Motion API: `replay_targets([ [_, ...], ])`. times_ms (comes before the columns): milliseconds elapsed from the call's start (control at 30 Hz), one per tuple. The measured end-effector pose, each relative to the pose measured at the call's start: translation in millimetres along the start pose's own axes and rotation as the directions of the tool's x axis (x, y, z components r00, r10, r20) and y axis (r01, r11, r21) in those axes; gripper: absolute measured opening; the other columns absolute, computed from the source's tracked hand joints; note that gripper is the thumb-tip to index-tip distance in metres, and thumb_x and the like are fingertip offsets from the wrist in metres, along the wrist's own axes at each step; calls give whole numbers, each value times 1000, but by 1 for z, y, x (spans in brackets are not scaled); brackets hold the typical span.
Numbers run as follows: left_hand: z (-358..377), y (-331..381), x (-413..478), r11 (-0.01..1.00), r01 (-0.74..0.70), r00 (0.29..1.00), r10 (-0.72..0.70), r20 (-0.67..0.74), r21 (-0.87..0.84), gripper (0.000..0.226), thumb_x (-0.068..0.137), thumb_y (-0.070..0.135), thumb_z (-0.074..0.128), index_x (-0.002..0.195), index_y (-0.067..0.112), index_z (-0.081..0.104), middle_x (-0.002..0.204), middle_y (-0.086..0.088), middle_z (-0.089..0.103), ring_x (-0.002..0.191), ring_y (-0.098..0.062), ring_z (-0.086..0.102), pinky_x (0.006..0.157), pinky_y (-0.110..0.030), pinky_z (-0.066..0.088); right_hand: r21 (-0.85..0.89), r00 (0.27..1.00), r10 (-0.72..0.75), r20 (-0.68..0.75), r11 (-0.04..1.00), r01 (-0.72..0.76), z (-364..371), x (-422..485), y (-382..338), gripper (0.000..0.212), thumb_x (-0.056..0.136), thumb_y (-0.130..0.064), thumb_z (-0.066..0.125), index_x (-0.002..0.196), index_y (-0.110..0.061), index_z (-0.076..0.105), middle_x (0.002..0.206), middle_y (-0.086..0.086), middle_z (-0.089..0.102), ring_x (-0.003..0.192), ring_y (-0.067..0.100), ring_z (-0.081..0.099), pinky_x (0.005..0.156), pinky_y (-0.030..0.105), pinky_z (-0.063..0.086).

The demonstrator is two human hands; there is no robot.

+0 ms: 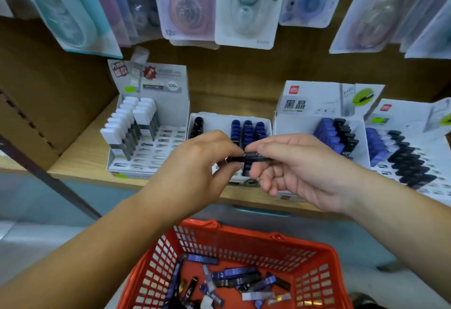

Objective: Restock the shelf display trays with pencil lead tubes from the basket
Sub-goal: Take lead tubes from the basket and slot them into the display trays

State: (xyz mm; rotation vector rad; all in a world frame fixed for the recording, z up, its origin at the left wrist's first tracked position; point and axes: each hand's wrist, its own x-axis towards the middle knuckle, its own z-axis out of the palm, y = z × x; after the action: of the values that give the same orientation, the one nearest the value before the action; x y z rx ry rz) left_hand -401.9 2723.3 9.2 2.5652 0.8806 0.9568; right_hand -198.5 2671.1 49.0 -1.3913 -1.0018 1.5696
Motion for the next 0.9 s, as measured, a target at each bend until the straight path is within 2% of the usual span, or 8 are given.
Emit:
replay_targets([
  [133, 23, 25, 12, 987, 90, 993, -99, -60, -131, 12, 94, 17, 70, 102, 18, 77, 82, 10, 70, 73, -3, 60, 69, -15, 46, -30, 994, -83, -76, 996, 81, -24, -15, -4, 39, 98, -38, 64, 111, -1, 68, 73, 19, 66, 52, 25, 58, 48, 30, 47],
  [200, 36, 44, 20, 913, 250, 966, -260, 13, -323, 12, 97, 13, 69, 98, 22, 76, 73, 4, 71, 67, -10, 65, 65, -26, 53, -238, 962, -222, -156, 954, 182, -42, -25, -6, 29, 94, -32, 72, 101, -4, 71, 71, 13, 68, 55, 26, 60, 50, 33, 48],
  [267, 50, 63, 31, 834, 343, 938, -333, 101, -432, 16, 97, 9, 69, 97, 23, 76, 74, 2, 72, 66, -12, 68, 65, -27, 56, -411, 913, -348, -211, 880, 240, -64, -36, -5, 11, 93, -18, 75, 92, -7, 74, 65, 8, 68, 54, 24, 62, 53, 34, 50],
  [333, 67, 76, 46, 818, 358, 932, -337, 130, -450, 16, 97, 9, 70, 97, 23, 76, 77, 0, 73, 70, -18, 69, 64, -30, 56, -422, 878, -402, -261, 865, 271, -87, -46, -2, 3, 92, -8, 75, 90, -9, 76, 61, 9, 69, 54, 24, 64, 56, 35, 53],
  [500, 108, 85, 71, 792, 444, 896, -403, 188, -420, 17, 97, 8, 67, 108, 20, 74, 87, 3, 73, 75, -12, 69, 69, -25, 59, -418, 771, -456, -444, 867, 273, -141, -66, 0, 12, 88, -1, 78, 99, -6, 75, 64, 5, 70, 53, 15, 66, 49, 20, 52],
  [600, 127, 87, 72, 818, 456, 890, -408, 205, -350, 15, 95, 9, 68, 104, 21, 71, 89, 5, 70, 76, -9, 67, 73, -20, 57, -491, 741, -469, -480, 844, 216, -161, -70, 7, 17, 86, -2, 81, 86, -16, 72, 70, 8, 70, 53, 11, 68, 45, 15, 46],
  [767, 149, 84, 62, 848, 473, 873, -417, 253, -237, 18, 92, 15, 74, 104, 29, 68, 98, 16, 67, 92, 0, 64, 91, -27, 54, -611, 734, -532, -422, 765, 203, -169, -53, 21, 24, 83, -6, 84, 78, -26, 70, 76, 6, 73, 74, 29, 74, 70, 38, 61],
  [900, 151, 83, 55, 876, 445, 886, -401, 234, -187, 24, 91, 21, 76, 113, 26, 70, 106, 16, 66, 99, 0, 61, 95, -25, 51, -754, 793, -537, -289, 638, 158, -165, -39, 34, 26, 84, -10, 83, 77, -32, 70, 74, -13, 69, 69, 6, 66, 68, 19, 49],
])
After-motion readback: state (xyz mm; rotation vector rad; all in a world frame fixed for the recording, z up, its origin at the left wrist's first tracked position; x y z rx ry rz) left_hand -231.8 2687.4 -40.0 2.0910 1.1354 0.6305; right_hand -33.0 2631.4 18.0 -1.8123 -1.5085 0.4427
